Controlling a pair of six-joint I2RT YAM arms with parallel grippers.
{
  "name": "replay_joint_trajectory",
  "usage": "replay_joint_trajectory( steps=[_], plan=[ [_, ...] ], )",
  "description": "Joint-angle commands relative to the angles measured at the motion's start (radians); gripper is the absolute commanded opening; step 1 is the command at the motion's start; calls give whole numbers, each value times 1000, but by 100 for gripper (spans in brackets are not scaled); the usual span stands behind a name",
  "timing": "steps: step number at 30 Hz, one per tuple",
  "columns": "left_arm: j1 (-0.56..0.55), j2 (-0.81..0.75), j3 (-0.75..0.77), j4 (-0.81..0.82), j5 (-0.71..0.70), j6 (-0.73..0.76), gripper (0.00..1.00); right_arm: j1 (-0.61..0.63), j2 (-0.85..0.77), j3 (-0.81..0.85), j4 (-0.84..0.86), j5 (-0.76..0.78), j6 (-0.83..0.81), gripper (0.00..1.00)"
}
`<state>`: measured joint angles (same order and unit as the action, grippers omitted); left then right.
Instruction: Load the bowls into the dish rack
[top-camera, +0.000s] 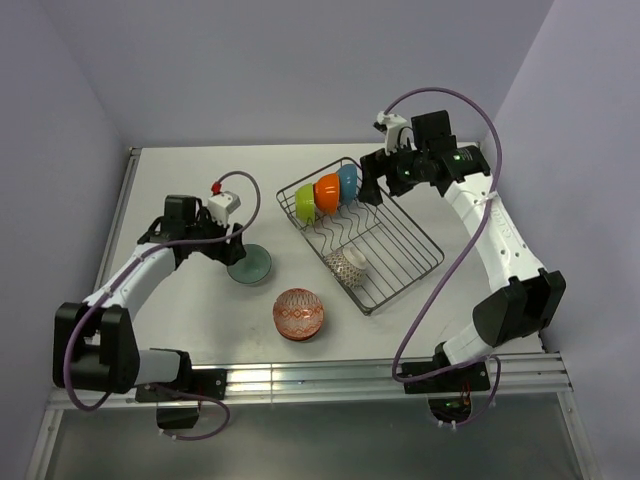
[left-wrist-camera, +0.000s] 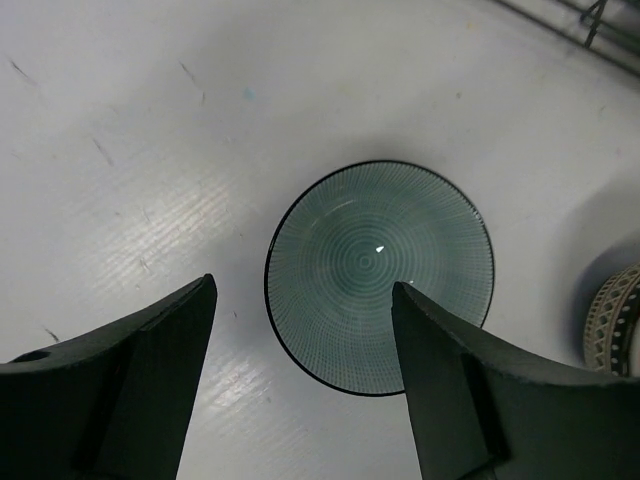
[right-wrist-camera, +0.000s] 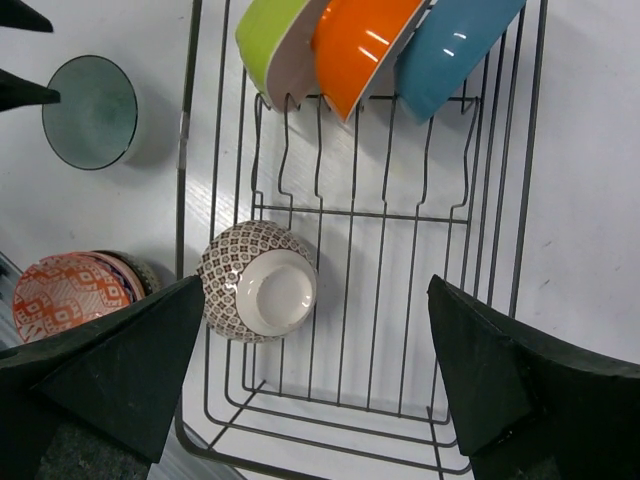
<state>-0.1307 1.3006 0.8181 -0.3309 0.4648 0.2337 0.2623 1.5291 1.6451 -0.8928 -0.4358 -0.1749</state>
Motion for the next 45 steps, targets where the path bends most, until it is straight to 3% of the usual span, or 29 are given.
replay_joint_trajectory(
  steps=[1, 13, 16, 23, 27, 33, 40, 45],
  plan=[
    [2, 28, -17, -2, -1, 39, 76, -11, 2, 7, 22, -55, 6, 100],
    [-7, 187, -11, 21, -12, 46, 62, -11, -44, -186, 60, -121, 31, 100],
    [-10, 207, -7, 32, -3, 33, 51, -11, -44, -214, 66, -138, 31, 97],
    [-9, 146, 18, 44, 92, -30, 1, -8, -58, -254, 94, -165, 48, 94],
    [-9, 37, 52, 85, 193, -112, 0, -8, -76, -260, 127, -228, 83, 94],
    [-23, -122, 95, 308, 287, -407, 0, -3, -104, -274, 273, -398, 262, 99],
    [-105, -124, 145, 456, 256, -646, 0, 37, -103, -268, 523, -537, 619, 100],
    [-147, -93, 176, 506, 247, -715, 0, 116, -135, -262, 649, -468, 733, 100]
  ],
)
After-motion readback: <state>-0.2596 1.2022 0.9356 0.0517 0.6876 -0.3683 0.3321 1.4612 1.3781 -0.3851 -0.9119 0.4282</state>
